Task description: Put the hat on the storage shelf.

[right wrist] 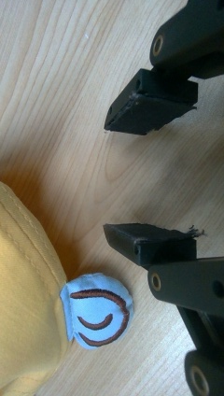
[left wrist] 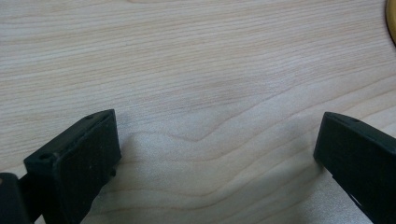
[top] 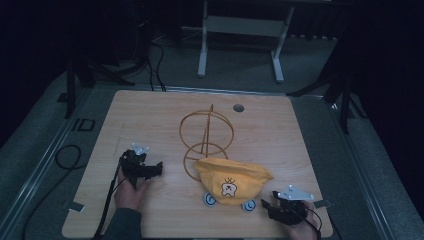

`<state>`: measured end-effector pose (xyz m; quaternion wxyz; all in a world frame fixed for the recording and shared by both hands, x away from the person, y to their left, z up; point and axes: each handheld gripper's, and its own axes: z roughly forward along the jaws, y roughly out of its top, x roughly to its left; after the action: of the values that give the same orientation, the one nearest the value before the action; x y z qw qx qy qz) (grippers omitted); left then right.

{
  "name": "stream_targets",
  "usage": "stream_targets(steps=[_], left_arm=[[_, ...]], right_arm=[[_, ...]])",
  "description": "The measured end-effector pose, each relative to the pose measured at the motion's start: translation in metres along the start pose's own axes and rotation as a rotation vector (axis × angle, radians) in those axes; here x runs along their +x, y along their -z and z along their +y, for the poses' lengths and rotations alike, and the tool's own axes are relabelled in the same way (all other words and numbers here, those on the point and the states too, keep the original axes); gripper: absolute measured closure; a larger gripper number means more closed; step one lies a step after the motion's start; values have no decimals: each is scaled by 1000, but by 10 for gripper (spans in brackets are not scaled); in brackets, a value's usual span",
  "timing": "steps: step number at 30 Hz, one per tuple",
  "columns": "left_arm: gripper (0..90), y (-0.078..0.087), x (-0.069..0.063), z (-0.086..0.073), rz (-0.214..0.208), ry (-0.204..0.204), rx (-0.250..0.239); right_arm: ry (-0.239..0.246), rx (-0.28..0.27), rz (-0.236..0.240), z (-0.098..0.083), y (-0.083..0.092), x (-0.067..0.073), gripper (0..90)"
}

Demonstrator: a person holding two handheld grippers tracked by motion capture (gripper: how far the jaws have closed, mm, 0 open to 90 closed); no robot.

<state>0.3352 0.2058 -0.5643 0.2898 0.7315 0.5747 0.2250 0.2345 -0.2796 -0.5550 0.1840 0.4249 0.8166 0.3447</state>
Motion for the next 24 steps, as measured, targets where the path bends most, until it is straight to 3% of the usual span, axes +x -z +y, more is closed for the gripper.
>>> stream_targets(steps=[13,24], left_arm=[[4,0,0,0,0,0,0],[4,0,0,0,0,0,0]], right_arm=[[-3,4,-4,1,0,1,431],[21,24,27,1,3,5,443]])
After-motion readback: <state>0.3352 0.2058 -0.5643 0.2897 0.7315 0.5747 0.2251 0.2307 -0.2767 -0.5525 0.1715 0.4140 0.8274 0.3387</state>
